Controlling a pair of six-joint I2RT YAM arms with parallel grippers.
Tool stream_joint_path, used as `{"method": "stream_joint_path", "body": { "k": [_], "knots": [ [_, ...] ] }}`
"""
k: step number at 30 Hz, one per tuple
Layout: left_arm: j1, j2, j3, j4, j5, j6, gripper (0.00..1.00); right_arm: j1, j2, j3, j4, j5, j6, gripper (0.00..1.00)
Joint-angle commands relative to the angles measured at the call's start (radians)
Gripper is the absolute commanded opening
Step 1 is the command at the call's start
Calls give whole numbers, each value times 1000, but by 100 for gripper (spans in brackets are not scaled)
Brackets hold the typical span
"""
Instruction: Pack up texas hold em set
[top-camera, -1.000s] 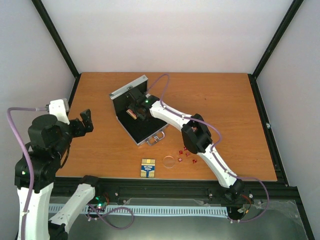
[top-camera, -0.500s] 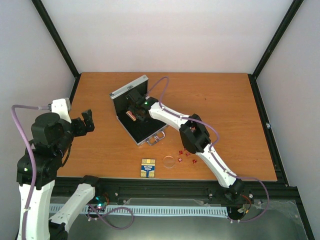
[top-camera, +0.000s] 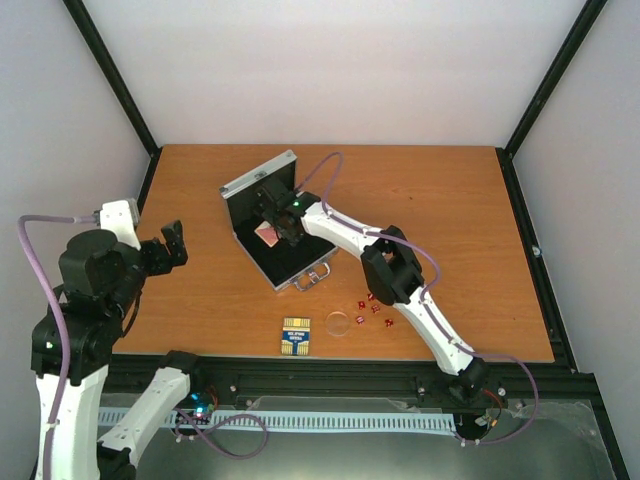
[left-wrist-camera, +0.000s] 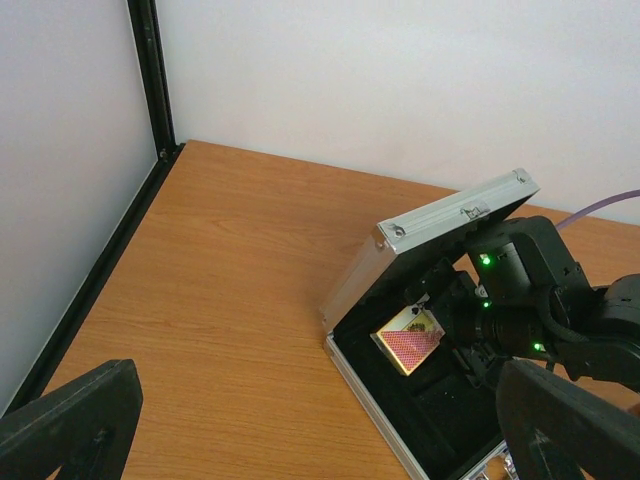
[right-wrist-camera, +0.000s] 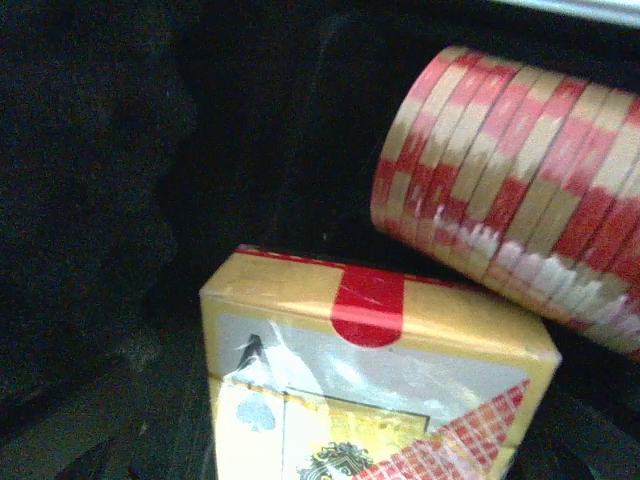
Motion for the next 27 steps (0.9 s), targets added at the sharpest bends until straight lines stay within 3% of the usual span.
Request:
{"method": "stream_joint_path", "body": {
  "k": [1,12,17,21,27],
  "knots": [
    [2,-13,9,-19,-2,-5,100,-8,-70,-10,-45,50,-9,100],
    [2,-22,12,-28,13,2,100,-6,-174,-10,-143,-28,-160,100],
    [2,-28,12,-36,8,13,100,-6,-226,-85,-175,-63,-251,100],
    [2,-32,14,-44,9,15,100,-13,-226,-78,-133,-159,-429,100],
    [2,-33,10,-47,-3,16,100,-21,-109,85,-247,-255,-738,100]
  ]
}}
